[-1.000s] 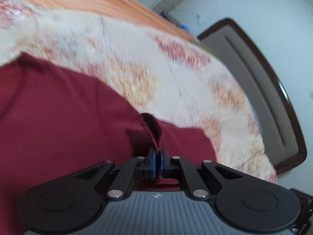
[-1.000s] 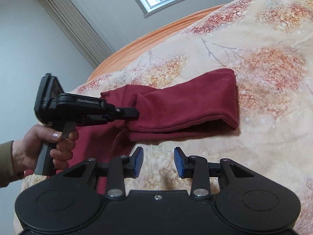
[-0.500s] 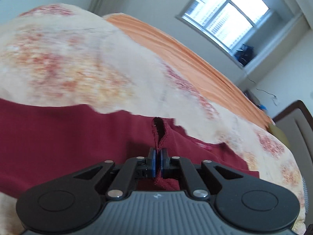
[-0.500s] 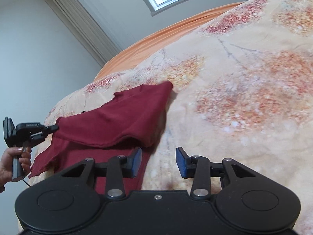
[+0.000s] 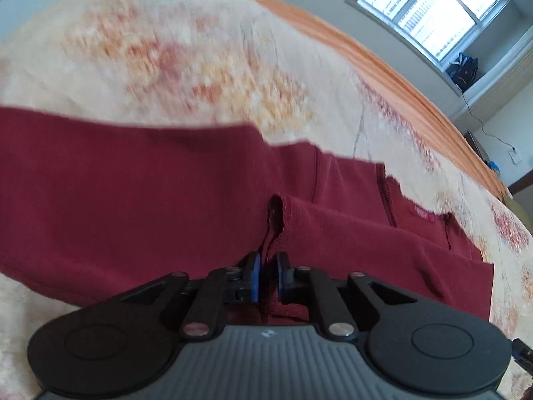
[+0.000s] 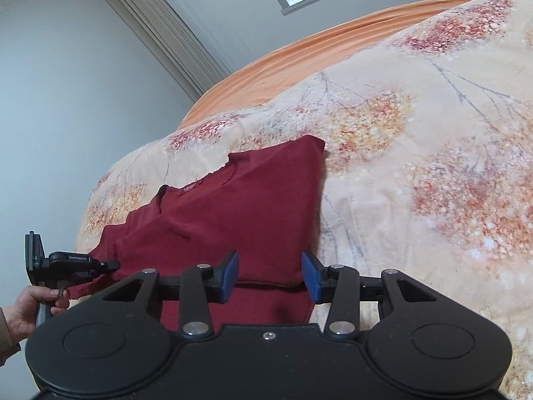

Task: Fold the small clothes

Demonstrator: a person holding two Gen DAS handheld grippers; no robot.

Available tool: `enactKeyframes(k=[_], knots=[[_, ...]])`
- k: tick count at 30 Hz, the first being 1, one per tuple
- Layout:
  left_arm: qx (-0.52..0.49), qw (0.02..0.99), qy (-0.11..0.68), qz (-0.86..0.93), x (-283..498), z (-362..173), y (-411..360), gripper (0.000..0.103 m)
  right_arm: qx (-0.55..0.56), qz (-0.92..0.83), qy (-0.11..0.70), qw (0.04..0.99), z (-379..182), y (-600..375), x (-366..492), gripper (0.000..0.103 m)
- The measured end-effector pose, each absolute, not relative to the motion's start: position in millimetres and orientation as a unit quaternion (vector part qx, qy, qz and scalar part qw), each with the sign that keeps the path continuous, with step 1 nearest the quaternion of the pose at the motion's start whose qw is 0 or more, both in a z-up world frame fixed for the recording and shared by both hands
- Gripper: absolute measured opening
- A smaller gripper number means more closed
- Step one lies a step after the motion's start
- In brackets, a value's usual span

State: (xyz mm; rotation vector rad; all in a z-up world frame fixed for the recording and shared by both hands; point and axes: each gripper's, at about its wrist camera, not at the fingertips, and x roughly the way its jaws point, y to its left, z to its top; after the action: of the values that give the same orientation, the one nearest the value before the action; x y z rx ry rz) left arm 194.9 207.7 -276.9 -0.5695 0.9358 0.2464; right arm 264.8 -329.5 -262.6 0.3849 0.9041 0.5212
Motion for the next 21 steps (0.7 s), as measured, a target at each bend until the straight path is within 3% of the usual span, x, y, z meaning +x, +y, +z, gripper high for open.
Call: enactKeyframes(k=[2, 5, 7, 15, 19, 21], knots=[[-0.234, 0.869, 0.412, 0.14, 188.0, -254.4, 202.2, 0.033, 0.197, 0.241, 0.421, 0.852, -261.2, -336.5, 277.8, 0.05], [-0.235, 0.893, 0.372, 0.089, 185.2, -230.8, 184.3, 0.051, 0.224, 0.235, 0.405, 0.855, -265.3, -348.4, 316.0, 0.051], [-0.234, 0.896, 0.377, 0.024, 197.7, -227.8, 162.7, 0.057, 0.271, 0.242, 0.402, 0.841, -279.3, -357.7, 349.7, 0.051], [-0.188, 0.87, 0.437, -0.131, 267.5, -274.2, 61.9, 0.057, 0.402, 0.284, 0.43, 0.757, -347.4, -375.1, 429.6, 0.046], [-0.163, 0.86, 0.457, -0.158, 284.9, -292.3, 30.5, 0.057, 0.408, 0.298, 0.449, 0.737, -366.3, -371.6, 437.6, 0.046], [-0.153, 0.857, 0.464, -0.163, 289.6, -297.4, 22.8, 0.057, 0.418, 0.307, 0.445, 0.73, -370.7, -370.0, 439.7, 0.04]])
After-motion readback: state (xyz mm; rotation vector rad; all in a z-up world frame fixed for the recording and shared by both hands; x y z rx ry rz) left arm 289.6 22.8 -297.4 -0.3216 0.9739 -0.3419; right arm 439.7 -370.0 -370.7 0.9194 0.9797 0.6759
